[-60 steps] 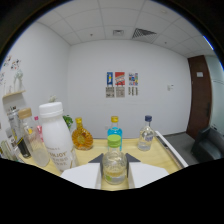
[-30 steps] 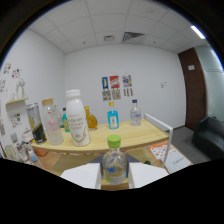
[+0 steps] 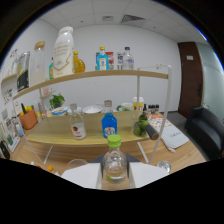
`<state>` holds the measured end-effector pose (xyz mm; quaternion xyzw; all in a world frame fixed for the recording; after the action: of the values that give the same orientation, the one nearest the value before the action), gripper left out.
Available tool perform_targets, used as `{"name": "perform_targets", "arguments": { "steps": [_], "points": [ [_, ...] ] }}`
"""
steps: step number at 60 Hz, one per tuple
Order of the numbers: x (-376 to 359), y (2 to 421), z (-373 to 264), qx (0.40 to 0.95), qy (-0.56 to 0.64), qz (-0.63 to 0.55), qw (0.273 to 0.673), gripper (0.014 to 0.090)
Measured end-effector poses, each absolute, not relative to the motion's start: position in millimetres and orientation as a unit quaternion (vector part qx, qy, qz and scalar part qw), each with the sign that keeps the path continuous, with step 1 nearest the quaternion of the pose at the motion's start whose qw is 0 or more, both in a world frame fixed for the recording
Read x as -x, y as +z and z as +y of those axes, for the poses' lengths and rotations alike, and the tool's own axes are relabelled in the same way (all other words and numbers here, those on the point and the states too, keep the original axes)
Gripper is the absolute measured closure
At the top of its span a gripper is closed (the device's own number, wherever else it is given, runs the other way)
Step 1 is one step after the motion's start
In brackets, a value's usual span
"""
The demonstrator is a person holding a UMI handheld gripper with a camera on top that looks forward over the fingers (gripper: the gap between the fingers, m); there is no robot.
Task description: Make me a cup of Vodka Sunrise.
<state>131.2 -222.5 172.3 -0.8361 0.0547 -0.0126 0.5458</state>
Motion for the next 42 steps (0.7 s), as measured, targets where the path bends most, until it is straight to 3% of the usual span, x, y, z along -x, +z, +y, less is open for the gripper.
{"name": "perform_targets", "arguments": {
  "steps": [10, 17, 42],
  "points": [
    [-135, 169, -214, 0.835, -0.139, -0.089, 0.524, 0.0691],
    [-130, 174, -206, 0.807, -0.23, -0.208, 0.503, 0.0691],
    [-108, 190, -190, 0.587, -0.475, -0.537, 0.376, 0.0693]
  ]
}}
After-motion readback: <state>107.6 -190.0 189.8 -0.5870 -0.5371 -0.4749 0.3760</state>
